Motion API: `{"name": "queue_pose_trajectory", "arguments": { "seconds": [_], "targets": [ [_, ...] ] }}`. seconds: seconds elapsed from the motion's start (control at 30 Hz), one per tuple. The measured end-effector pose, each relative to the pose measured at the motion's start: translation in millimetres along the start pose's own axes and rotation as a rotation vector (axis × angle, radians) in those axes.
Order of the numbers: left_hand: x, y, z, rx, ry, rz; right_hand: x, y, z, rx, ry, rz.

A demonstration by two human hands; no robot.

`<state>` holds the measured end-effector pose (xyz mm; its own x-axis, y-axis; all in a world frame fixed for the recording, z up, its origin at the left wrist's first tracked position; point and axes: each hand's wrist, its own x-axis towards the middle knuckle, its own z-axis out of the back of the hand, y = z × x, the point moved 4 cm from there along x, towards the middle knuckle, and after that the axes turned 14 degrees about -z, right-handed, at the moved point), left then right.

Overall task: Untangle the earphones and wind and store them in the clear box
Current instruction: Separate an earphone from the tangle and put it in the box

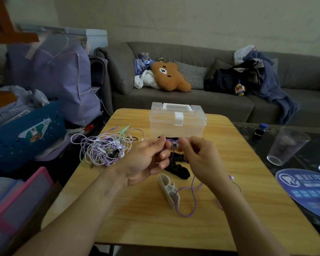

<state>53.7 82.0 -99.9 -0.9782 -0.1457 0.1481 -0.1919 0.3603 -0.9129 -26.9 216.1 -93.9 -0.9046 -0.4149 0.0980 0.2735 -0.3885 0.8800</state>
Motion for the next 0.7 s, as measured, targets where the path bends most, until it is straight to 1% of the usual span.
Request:
{"name": "queue_pose_trajectory", "arguments": {
  "seconds": [0.13, 0.23, 0.3, 0.4, 0.53, 0.6, 0.7],
  "targets": [
    [0.1, -0.3, -3.9, -0.075, 0.0, -0.022, 0.9, -0.1, -0.9, -0.018, 0.006, -0.001],
    [2.3, 0.3, -0.6, -0.118, -0.075, -0.039, 2.4, -2.7, 1.6, -0.025, 0.02, 0.0],
    [3.3, -0.1, 1.7, -0.154, -0.114, -0.043, 1.5, -3.6, 1.3, -0.032, 0.047, 0.012],
    [5.0, -6.2, 0.2, -0.296, -0.144, -0.077, 0.7, -5.0, -3.7, -0.051, 0.087, 0.017],
    [6.0, -14.2, 5.0, -0.406, -0.216, -0.134, -3.9, 1.7, -12.5, -0.149, 0.184, 0.025],
    [5.2, -18.8, 8.3, -0.444, -0.204, -0.167, -8.4, 6.3, -18.0, -0.209, 0.22, 0.048],
    [4.5, -23.4, 7.8, -0.445, -0.187, -0.222, -12.7, 10.8, -24.6, -0.211, 0.223, 0.08]
  ]
}}
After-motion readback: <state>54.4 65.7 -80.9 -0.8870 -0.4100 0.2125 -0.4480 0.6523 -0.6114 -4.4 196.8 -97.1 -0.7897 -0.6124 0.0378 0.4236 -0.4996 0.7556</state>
